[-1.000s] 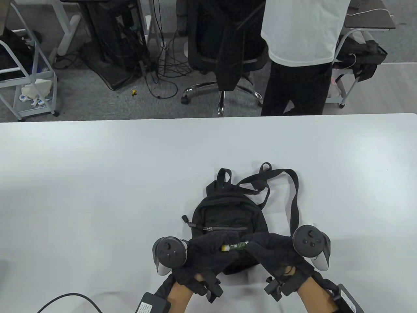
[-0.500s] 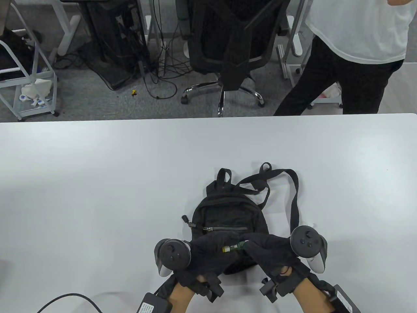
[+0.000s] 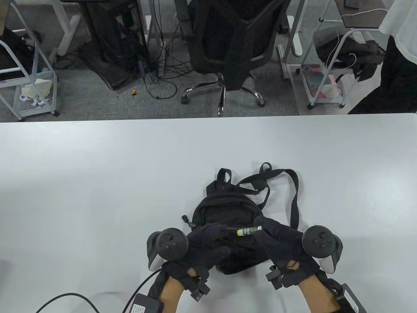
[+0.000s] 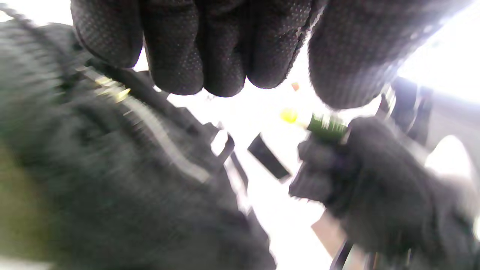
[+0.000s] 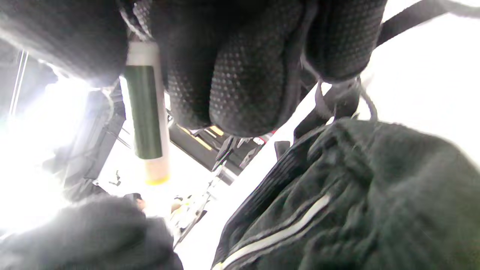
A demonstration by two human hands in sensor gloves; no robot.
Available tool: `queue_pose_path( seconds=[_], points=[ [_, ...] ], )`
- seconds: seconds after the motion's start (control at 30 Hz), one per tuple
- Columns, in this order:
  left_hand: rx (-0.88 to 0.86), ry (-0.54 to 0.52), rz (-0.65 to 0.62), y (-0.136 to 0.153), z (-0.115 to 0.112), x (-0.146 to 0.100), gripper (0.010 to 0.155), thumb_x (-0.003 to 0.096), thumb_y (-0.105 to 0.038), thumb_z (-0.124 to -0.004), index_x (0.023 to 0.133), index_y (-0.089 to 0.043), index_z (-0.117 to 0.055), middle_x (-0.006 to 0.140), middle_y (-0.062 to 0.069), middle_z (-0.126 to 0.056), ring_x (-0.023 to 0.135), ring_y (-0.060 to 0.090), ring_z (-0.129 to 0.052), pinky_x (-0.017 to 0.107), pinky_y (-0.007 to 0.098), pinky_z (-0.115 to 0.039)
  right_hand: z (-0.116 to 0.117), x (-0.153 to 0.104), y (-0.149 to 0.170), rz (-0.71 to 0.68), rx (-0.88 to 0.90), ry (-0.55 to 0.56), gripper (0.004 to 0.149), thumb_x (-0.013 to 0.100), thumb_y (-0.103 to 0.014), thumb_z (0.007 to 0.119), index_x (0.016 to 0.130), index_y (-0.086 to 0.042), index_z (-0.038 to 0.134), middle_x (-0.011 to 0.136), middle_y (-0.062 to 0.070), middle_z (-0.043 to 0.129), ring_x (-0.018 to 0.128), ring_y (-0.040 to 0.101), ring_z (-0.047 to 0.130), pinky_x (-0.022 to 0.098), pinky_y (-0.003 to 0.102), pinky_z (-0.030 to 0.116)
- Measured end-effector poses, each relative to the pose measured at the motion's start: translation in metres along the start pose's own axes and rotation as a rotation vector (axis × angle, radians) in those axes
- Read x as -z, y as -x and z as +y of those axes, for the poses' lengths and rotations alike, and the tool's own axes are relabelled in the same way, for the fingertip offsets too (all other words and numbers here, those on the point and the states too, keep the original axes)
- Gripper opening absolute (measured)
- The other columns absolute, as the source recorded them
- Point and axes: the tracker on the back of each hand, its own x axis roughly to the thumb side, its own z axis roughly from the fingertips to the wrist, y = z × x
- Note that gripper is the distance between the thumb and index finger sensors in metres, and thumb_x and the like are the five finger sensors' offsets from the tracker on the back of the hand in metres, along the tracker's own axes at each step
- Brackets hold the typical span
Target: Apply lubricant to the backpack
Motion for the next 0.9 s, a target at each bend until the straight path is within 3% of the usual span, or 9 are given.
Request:
queue_pose_path(
  seconds=[0.13, 0.23, 0.47, 0.63, 0.9],
  points=[
    [0.165, 0.263, 0.079, -0.001, -0.022, 0.008, 0.062, 0.0498, -0.052, -0.082, 0.100, -0.014, -0.081, 0.109, 0.023, -0.067, 0.097, 0.051, -0.074, 0.069, 0.065, -0.063, 0.001, 0.001, -0.001, -0.008, -0.145, 0.030, 0.054, 0.042, -0.054, 0.088, 0.088, -0.028, 0.082, 0.069, -0.003, 0.100, 0.047, 0.014, 0.109, 0.054, 0.046, 0.082],
    [0.248, 0.358, 0.124, 0.000, -0.033, 0.011, 0.064, 0.0506, -0.052, -0.080, 0.103, -0.014, -0.078, 0.113, 0.022, -0.058, 0.102, 0.049, -0.064, 0.073, 0.063, -0.056, 0.003, 0.004, -0.002, 0.001, -0.254, 0.047, 0.052, 0.041, -0.051, 0.092, 0.088, -0.029, 0.083, 0.069, -0.003, 0.100, 0.047, 0.013, 0.109, 0.052, 0.046, 0.083],
    [0.276, 0.398, 0.147, 0.001, -0.040, 0.014, 0.065, 0.0510, -0.052, -0.079, 0.104, -0.014, -0.075, 0.114, 0.020, -0.055, 0.104, 0.046, -0.060, 0.073, 0.060, -0.053, 0.023, 0.027, -0.018, 0.026, -0.489, -0.035, 0.048, 0.040, -0.050, 0.093, 0.084, -0.031, 0.086, 0.066, -0.004, 0.102, 0.044, 0.013, 0.110, 0.050, 0.044, 0.085],
    [0.256, 0.405, 0.150, 0.002, -0.039, 0.014, 0.065, 0.0513, -0.051, -0.079, 0.104, -0.014, -0.075, 0.114, 0.019, -0.056, 0.104, 0.045, -0.060, 0.073, 0.060, -0.052, 0.030, 0.040, -0.022, 0.105, -0.563, -0.114, 0.047, 0.040, -0.049, 0.093, 0.083, -0.031, 0.087, 0.065, -0.003, 0.102, 0.043, 0.014, 0.110, 0.050, 0.043, 0.085],
    [0.255, 0.411, 0.152, 0.002, -0.040, 0.015, 0.065, 0.0513, -0.052, -0.079, 0.104, -0.013, -0.075, 0.114, 0.019, -0.058, 0.104, 0.045, -0.060, 0.073, 0.060, -0.052, 0.034, 0.043, -0.016, 0.124, -0.590, -0.104, 0.047, 0.041, -0.049, 0.092, 0.083, -0.031, 0.088, 0.065, -0.003, 0.102, 0.042, 0.014, 0.110, 0.049, 0.044, 0.085]
  ],
)
